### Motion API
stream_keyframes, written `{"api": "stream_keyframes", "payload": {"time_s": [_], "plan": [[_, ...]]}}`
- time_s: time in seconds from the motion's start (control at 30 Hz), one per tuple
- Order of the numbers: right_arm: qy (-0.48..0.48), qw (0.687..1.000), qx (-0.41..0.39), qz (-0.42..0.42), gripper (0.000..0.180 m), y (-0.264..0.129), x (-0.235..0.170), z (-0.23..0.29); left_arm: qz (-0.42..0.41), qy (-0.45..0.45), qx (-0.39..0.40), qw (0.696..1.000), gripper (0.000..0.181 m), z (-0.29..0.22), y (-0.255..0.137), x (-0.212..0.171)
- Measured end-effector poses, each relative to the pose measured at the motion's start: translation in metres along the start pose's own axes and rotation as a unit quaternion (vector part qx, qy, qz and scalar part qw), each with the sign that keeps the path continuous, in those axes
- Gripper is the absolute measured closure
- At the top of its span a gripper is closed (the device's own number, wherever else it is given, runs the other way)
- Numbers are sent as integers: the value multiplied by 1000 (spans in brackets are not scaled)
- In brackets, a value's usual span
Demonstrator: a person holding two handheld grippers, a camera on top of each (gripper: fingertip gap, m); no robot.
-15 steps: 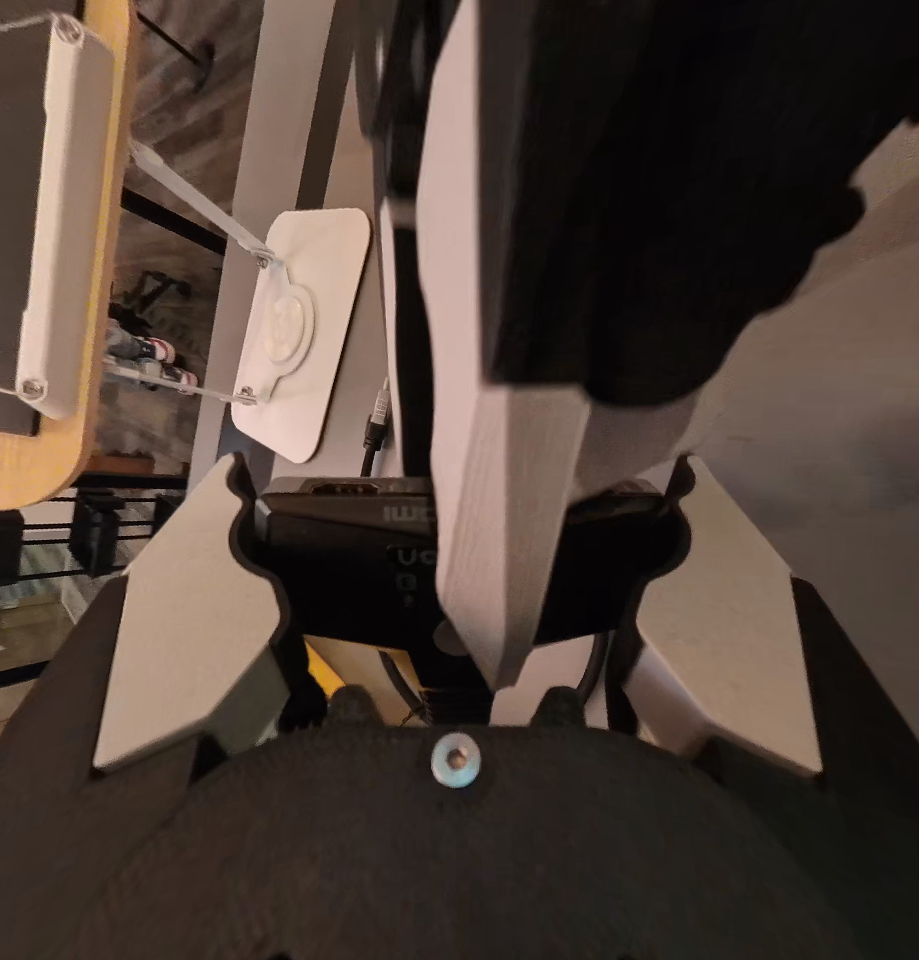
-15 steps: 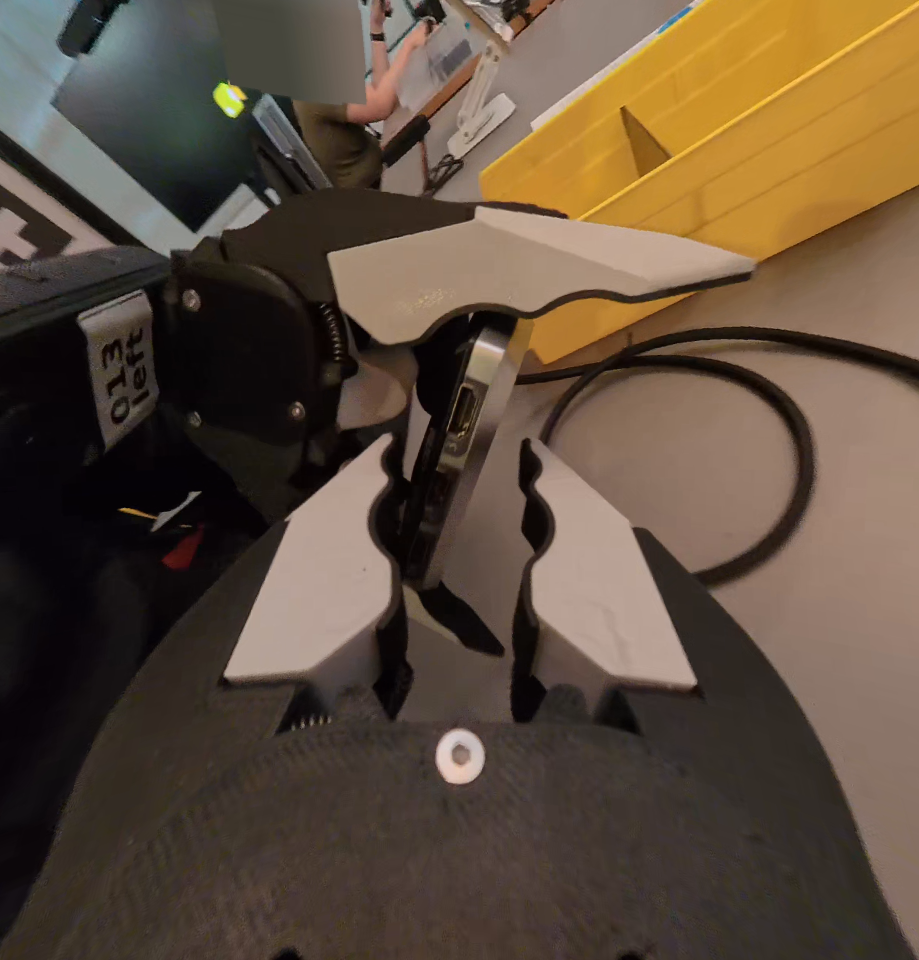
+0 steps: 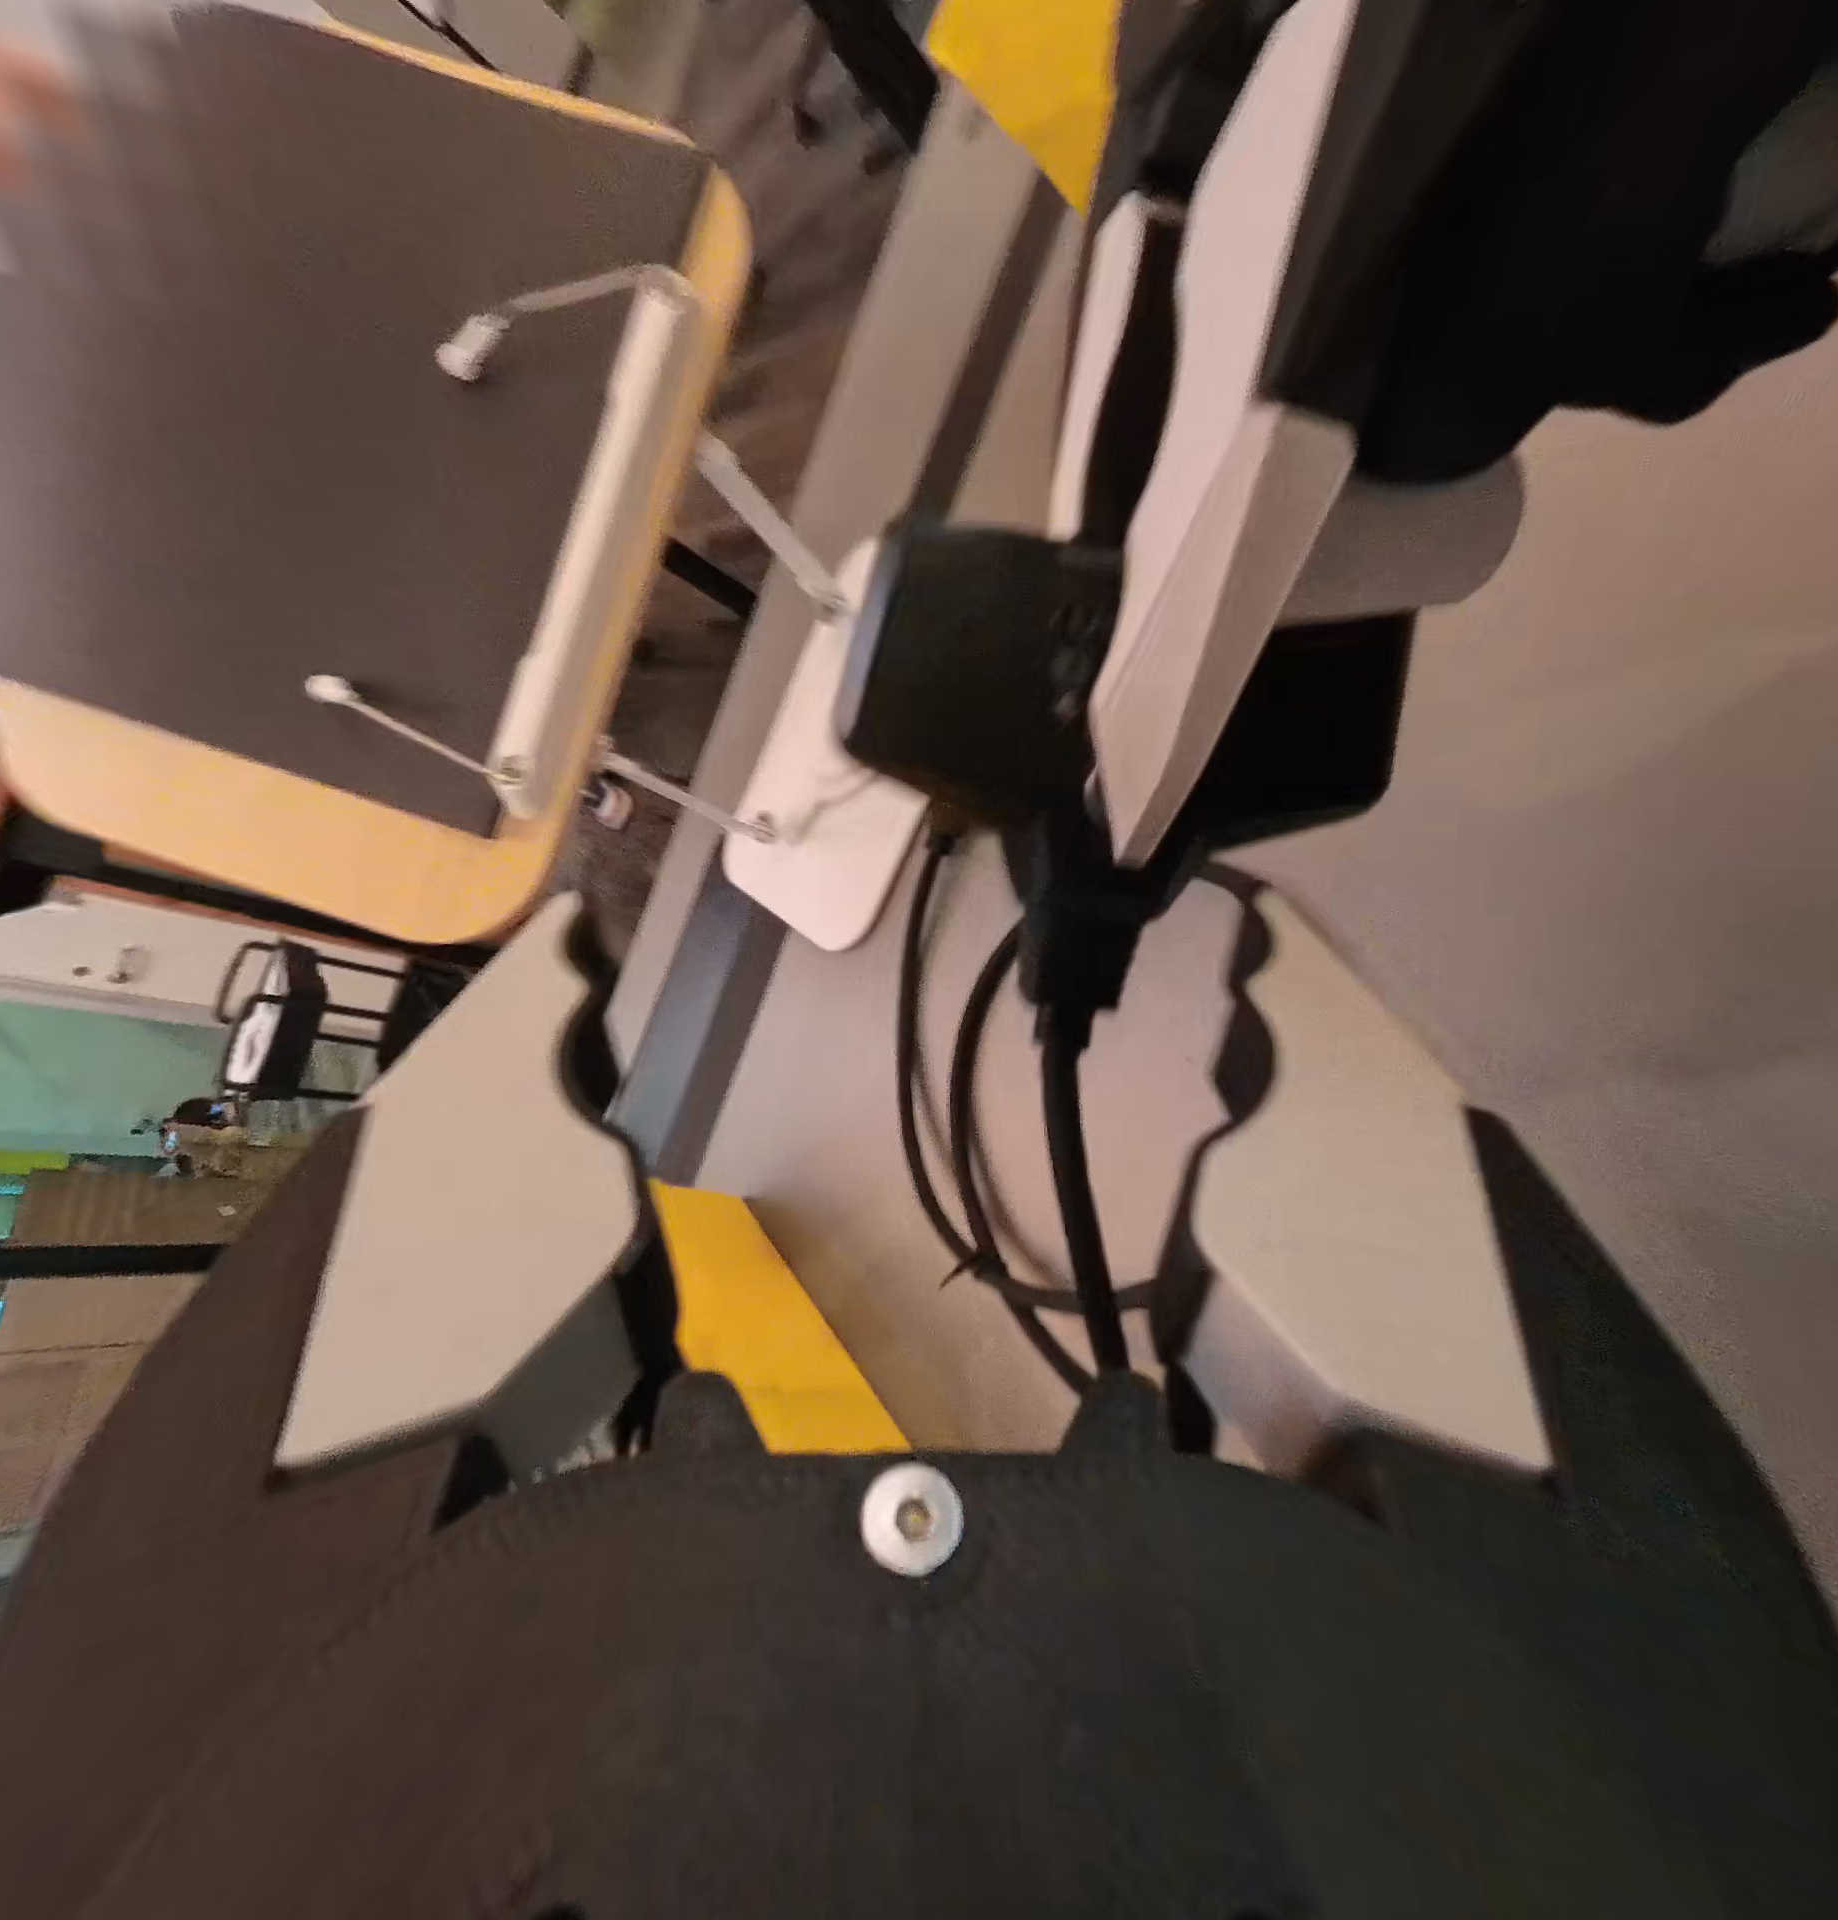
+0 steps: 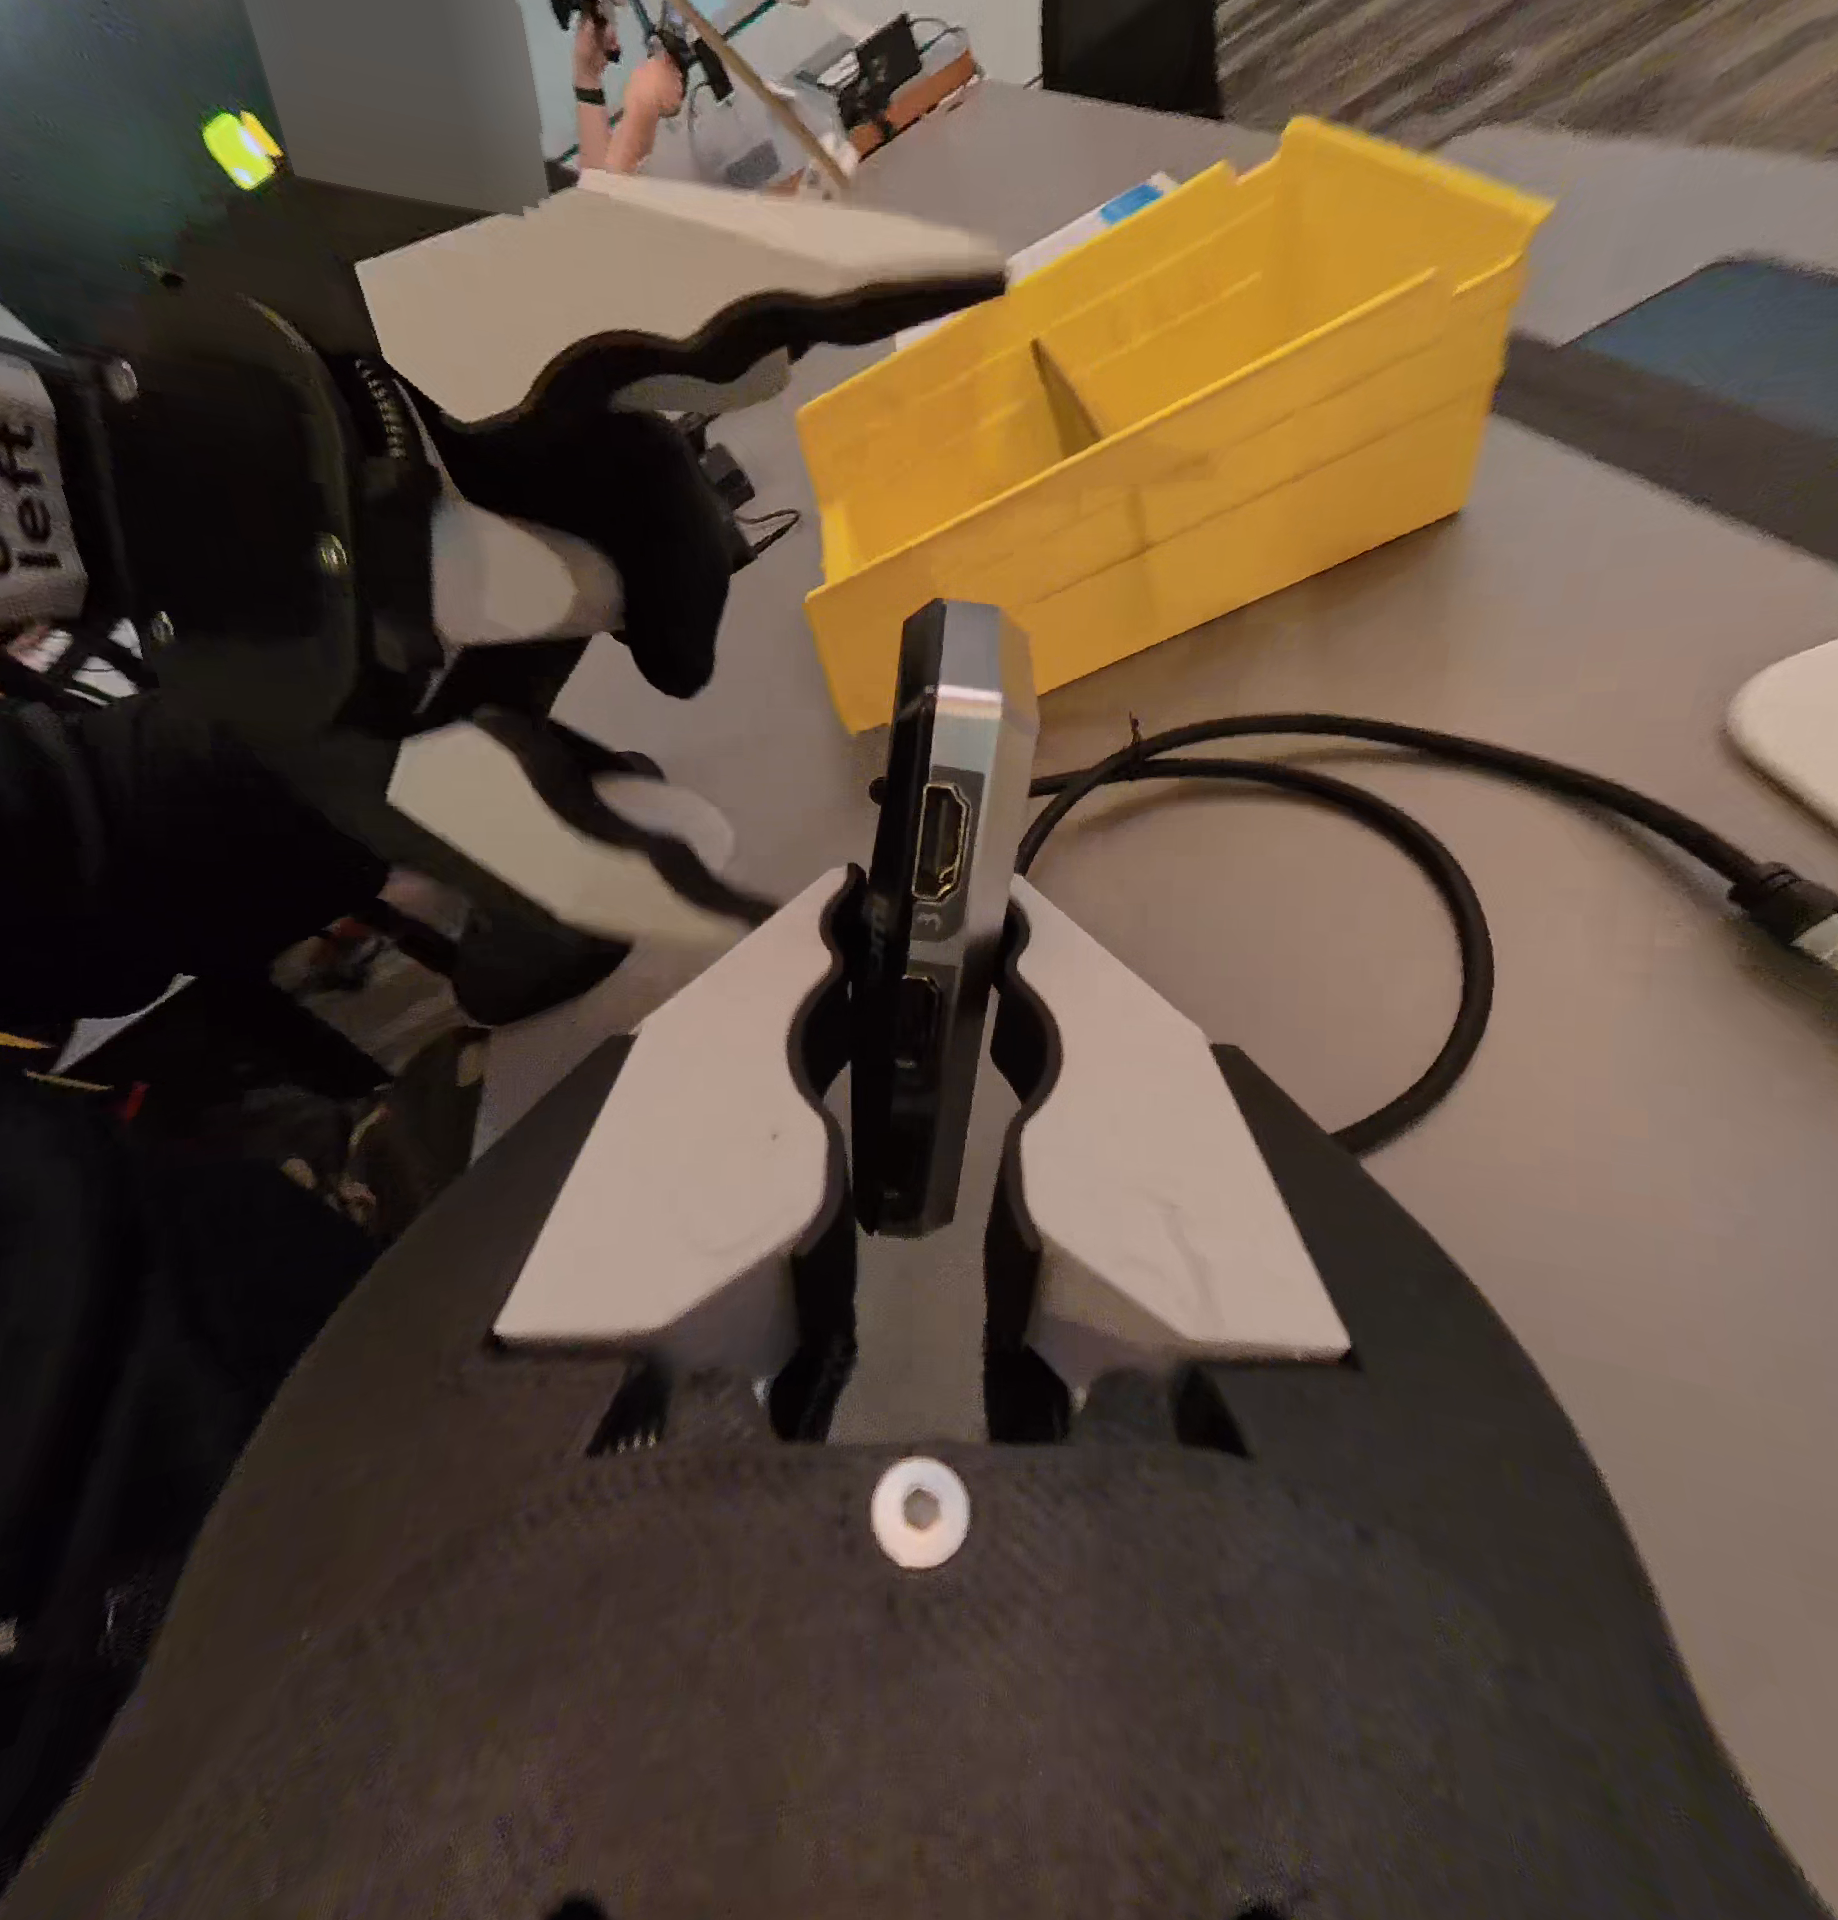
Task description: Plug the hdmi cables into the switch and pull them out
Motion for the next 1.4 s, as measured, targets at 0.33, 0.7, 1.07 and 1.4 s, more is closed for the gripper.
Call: {"api": "stream_keyframes", "payload": {"time_s": [0.33,0.7,1.07,1.4], "plan": [[-98,987,-110,-63,160,-126,78,16,-59,-93,54,992,168,66,-32,6],[-190,941,-252,-124,160,-278,165,48,-39,-185,26,982,124,81,-28,-9],[-218,905,-337,-143,160,-373,217,51,13,-156,6,988,150,65,-14,-28],[-254,877,-374,-163,160,-419,278,57,33,-158,-12,987,150,53,-5,-39]]}}
Point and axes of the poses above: each gripper's, where its closed fingertips meet, y out along the fingers, x out of its top, z = x × y across the jaws, the point moved 1 cm from there along -y, back along the fingers, and after that the axes turned 12 degrees about x, right-handed, at the moved point
